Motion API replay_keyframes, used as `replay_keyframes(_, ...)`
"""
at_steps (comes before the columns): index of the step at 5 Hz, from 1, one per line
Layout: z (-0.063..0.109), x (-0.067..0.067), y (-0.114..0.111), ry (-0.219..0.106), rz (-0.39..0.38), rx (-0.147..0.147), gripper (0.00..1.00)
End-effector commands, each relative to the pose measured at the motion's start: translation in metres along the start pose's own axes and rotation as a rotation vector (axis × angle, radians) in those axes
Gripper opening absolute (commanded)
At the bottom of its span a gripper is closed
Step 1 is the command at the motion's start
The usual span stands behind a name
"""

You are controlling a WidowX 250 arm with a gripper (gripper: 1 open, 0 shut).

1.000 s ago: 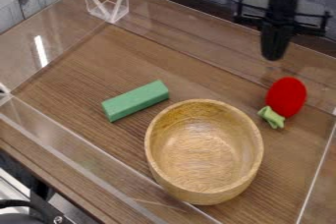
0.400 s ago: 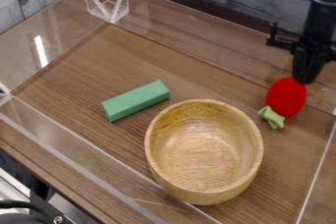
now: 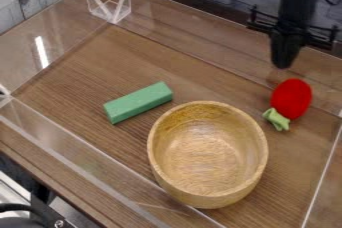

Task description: Move the red fruit to the left

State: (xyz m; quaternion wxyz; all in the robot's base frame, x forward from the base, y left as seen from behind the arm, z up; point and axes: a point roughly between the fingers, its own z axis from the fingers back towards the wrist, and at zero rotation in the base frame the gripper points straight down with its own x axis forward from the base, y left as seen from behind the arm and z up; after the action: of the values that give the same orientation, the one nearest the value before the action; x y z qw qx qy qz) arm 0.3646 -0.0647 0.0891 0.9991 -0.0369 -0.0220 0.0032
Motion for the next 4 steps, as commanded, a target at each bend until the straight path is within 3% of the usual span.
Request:
replay_keyframes(1,0.015,0.004,-0.011,-0.068,-0.013,-0.009,1.0)
replay_keyframes(2,0.003,0.0,-0.016,-0.052,-0.009,-0.007,1.0)
replay_keyframes(3,-0.013,-0.005,-0.022,-0.043,-0.009,0.0,0.0)
replay_keyframes(4,-0.018,-0.008,-0.024,-0.054,-0.004,0.003,0.0)
